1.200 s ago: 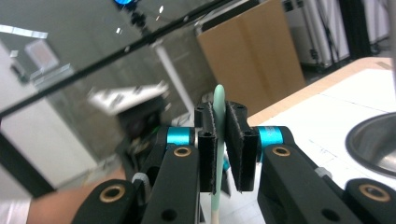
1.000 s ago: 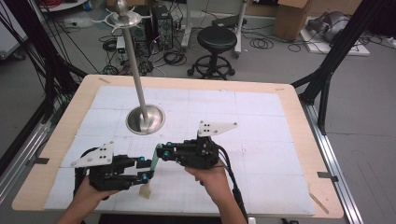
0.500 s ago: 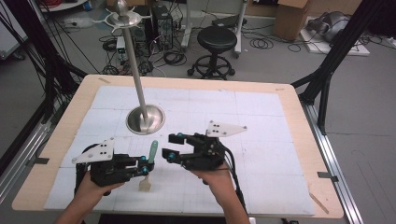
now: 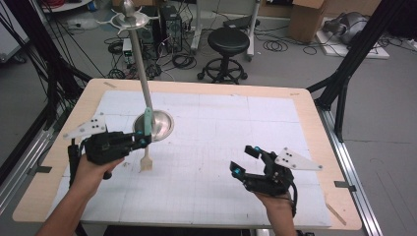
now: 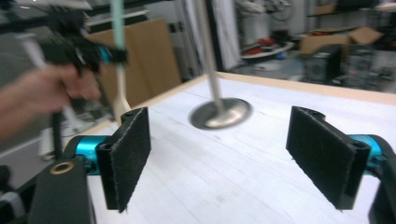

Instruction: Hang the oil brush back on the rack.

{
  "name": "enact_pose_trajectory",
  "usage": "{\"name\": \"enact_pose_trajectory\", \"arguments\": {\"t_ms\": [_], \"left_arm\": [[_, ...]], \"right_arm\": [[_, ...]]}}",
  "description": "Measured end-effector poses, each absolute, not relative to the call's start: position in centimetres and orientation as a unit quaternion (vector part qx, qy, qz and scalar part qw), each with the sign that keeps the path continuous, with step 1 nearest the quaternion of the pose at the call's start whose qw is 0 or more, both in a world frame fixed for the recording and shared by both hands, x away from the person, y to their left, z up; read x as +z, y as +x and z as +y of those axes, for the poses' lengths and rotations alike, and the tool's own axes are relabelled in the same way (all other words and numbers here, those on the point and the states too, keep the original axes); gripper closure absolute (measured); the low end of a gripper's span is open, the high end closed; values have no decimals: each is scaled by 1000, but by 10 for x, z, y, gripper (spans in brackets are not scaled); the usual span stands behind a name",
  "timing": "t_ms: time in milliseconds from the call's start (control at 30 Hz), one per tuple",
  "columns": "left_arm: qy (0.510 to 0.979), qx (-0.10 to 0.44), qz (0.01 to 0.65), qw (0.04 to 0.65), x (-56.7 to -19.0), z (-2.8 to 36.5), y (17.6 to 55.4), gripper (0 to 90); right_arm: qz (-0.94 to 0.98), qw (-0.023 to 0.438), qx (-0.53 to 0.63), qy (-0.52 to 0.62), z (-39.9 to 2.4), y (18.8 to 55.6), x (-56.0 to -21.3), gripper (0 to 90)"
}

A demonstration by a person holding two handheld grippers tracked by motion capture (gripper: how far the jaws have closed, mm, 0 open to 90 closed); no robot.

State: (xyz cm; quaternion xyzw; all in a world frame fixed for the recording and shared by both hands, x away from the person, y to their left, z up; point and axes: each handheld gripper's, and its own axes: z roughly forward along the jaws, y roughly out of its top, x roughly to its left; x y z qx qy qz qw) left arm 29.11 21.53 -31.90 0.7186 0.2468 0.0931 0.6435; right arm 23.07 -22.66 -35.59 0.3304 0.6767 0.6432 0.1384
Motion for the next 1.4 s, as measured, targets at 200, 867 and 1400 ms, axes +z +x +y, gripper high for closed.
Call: {"name": "enact_pose_trajectory", "arguments": {"t_ms": [200,867,1400], "left_arm": [[700,116,256,656,-287,219,308,840],[670,108,259,687,-229,248,352,840],[660,85,275,694,-225,264,376,840]], "right_arm": [[678,172,619,355,-251,221,-368,195],[694,170,601,357,-250,221,-379,196],[699,162,598,357,-249,222,-382,196]]}}
